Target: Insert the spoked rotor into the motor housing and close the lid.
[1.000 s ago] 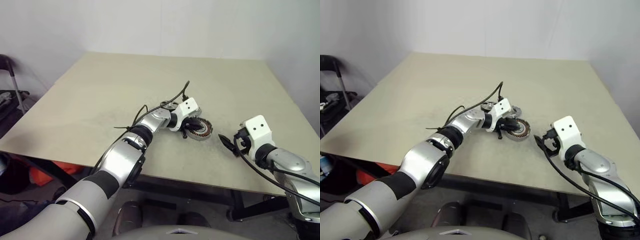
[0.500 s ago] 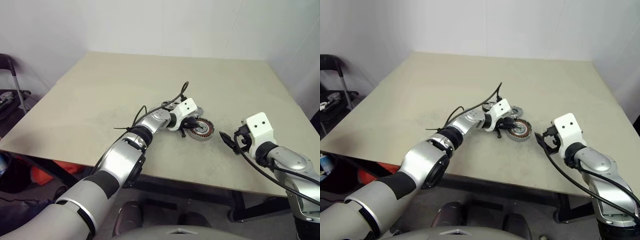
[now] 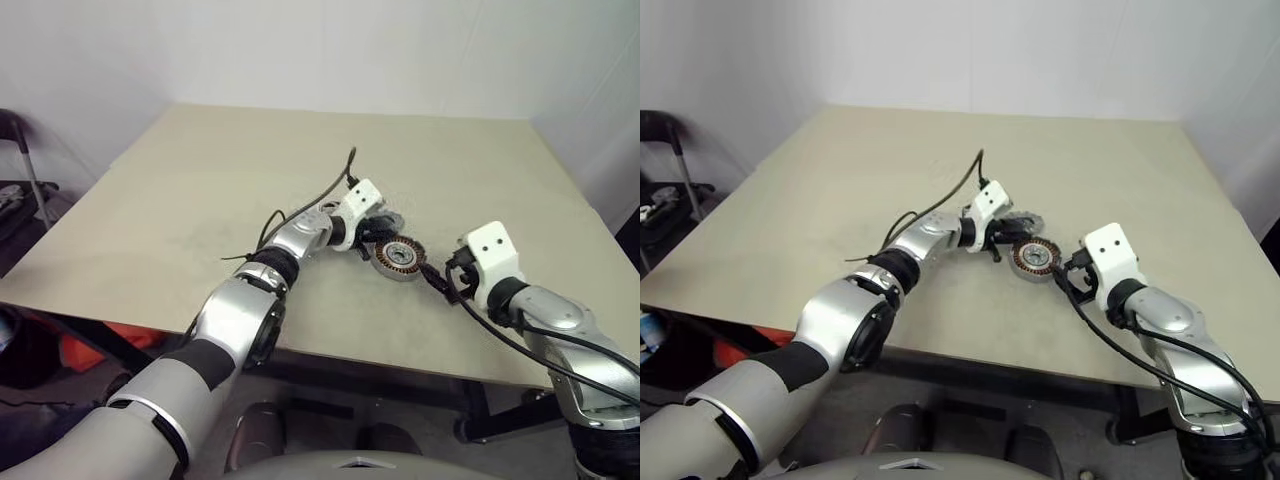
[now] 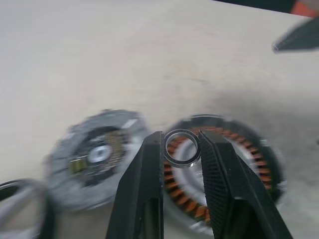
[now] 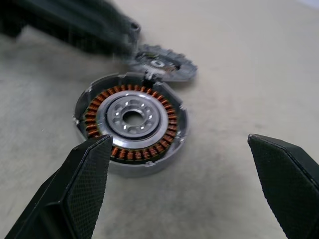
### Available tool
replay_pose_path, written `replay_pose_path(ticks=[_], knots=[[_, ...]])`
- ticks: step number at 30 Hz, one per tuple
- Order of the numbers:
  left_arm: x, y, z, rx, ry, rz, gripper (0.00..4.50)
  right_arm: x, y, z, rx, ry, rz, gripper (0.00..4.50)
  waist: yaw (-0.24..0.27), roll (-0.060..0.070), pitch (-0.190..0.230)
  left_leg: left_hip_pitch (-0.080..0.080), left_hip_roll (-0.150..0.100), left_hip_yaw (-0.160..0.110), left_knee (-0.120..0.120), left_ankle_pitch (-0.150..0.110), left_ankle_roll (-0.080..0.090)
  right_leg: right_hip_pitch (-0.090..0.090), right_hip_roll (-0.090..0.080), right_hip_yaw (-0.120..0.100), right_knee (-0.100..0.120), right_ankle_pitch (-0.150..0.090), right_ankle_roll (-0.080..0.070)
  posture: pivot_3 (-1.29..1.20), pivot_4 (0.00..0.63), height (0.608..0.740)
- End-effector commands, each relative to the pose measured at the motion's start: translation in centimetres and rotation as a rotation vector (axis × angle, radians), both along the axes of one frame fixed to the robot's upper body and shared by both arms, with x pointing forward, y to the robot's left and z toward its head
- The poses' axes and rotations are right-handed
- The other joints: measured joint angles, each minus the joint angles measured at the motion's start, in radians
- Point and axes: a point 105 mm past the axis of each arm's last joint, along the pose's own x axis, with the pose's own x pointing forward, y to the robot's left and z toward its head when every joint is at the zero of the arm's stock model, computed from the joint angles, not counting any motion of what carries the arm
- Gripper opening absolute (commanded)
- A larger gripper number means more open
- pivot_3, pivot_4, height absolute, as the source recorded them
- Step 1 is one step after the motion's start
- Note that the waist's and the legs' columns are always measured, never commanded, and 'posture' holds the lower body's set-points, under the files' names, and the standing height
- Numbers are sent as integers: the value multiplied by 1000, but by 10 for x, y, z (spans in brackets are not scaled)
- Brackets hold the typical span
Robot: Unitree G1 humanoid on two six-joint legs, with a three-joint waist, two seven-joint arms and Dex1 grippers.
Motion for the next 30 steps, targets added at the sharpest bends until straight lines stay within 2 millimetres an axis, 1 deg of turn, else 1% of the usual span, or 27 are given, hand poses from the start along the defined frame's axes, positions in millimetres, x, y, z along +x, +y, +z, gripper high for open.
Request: replay_pose_path(ticks=[1,5,8,12,15,17,20,24,26,30], knots=[[11,30,15,-56,-68,25,680,13,6,20,-122,-63,129,4500,-4,0,0,0,0,0,0,0,0,0,0,0,0,0,0,0,0,740],[8,50,6,-65,-60,18,680,25,7,25,-206,-60,229,4500,0,0,0,0,0,0,0,0,0,0,0,0,0,0,0,0,0,740],[2,65,-8,-49,-52,17,680,35,18,27,-214,-37,319,4500,0,0,0,-1,0,0,1,-1,2,0,0,-1,0,0,0,0,0,740],[-2,68,-14,-61,-41,43,680,41,32,20,-236,1,406,4500,1,0,0,-3,1,0,2,-2,4,-1,-1,-1,0,0,-1,0,0,740],[-4,67,-14,-80,-41,58,680,39,41,14,-268,27,479,4500,-1,0,0,-5,1,0,5,-2,5,-2,-1,-2,1,0,-1,0,0,740],[-6,68,-15,-87,-36,70,680,37,44,10,-288,48,518,4500,-2,0,0,-6,2,0,6,-3,6,-2,-1,-2,1,0,-1,0,0,740],[-10,74,-21,-87,-26,86,680,35,44,4,-314,82,565,4500,-5,0,0,-6,2,0,7,-3,6,-2,-1,-2,1,0,-1,0,0,740],[-10,80,-23,-86,-16,116,680,33,40,-2,-355,111,604,4500,-5,0,0,-5,2,0,8,-3,6,-2,-1,-2,3,0,-1,0,0,740],[-10,84,-25,-81,-14,131,680,32,39,-9,-355,146,624,4500,-5,0,0,-5,2,0,9,-3,6,-2,-1,-2,3,0,-1,0,0,740],[-10,86,-25,-81,-13,149,680,40,33,-19,-360,193,630,4500,-6,0,0,-6,2,0,11,-3,6,-2,-1,-2,4,0,-1,0,0,740]])
